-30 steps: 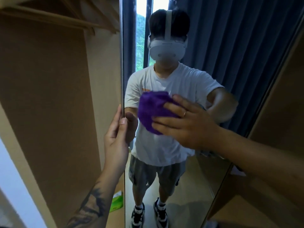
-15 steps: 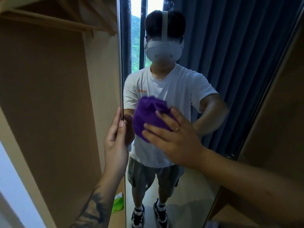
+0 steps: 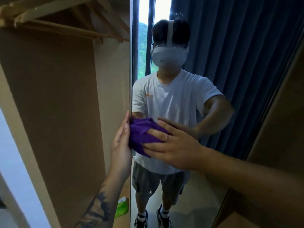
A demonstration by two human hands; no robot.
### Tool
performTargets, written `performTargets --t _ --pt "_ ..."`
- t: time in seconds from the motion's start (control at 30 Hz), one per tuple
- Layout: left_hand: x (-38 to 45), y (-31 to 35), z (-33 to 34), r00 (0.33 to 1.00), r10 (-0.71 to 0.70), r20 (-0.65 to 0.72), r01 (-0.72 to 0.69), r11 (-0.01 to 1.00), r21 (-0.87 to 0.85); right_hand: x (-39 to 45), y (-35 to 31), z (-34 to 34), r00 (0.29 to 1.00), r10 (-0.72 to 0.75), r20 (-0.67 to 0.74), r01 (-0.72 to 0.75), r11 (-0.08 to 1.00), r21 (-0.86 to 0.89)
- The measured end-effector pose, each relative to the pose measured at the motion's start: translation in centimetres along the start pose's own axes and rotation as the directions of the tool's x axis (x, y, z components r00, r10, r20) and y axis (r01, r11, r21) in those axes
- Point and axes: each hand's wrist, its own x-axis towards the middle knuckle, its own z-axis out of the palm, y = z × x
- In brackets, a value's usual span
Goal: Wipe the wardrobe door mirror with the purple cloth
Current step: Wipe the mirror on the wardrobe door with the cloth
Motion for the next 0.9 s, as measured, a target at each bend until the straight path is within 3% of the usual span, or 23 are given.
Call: performTargets --t 0.07,0.13,0.2,0.3,0.33,0.5,0.7,0.83,0.9 --pt "0.1 0.0 0.0 1.000 0.011 0.014 -0.011 1.000 0.003 0.6 0.8 0.0 0.974 0.210 -0.085 -0.212 0.977 -0.018" --pt "0.0 -0.1 0.2 0.999 0.032 0.015 -0.033 0.999 0.025 1.1 -0.5 0.2 0.901 0.408 -0.145 -0.410 0.912 0.016" --pt "-0.1 -0.1 0.2 0.999 0.039 0.006 -0.039 0.999 0.024 0.9 -3.4 1.1 0.922 0.367 -0.120 -0.364 0.930 0.052" --pt "-0.3 0.1 0.0 0.999 0.051 0.011 -0.052 0.997 0.062 -0.2 -5.1 1.3 0.996 0.089 0.008 -0.089 0.994 0.059" --pt "-0.3 0.1 -0.1 0.999 0.051 0.016 -0.052 0.996 0.071 -0.3 -4.5 1.3 0.998 0.070 0.001 -0.070 0.997 0.040" --pt "0.0 0.0 -0.4 0.998 0.036 0.055 -0.039 0.998 0.051 -0.6 -4.2 1.8 0.932 0.350 -0.099 -0.346 0.937 0.052" --pt "-0.7 -0.8 -0.5 0.997 0.070 0.042 -0.073 0.996 0.054 -2.3 -4.0 1.8 0.992 0.114 -0.049 -0.109 0.990 0.094" --pt "-1.1 -1.6 -0.9 0.997 0.061 0.041 -0.063 0.997 0.046 -2.4 -4.1 1.7 0.912 0.393 -0.114 -0.388 0.919 0.065" --pt "-1.1 -1.8 -1.1 0.998 0.065 0.023 -0.066 0.997 0.041 -2.7 -6.7 2.7 0.896 0.433 -0.100 -0.426 0.901 0.087"
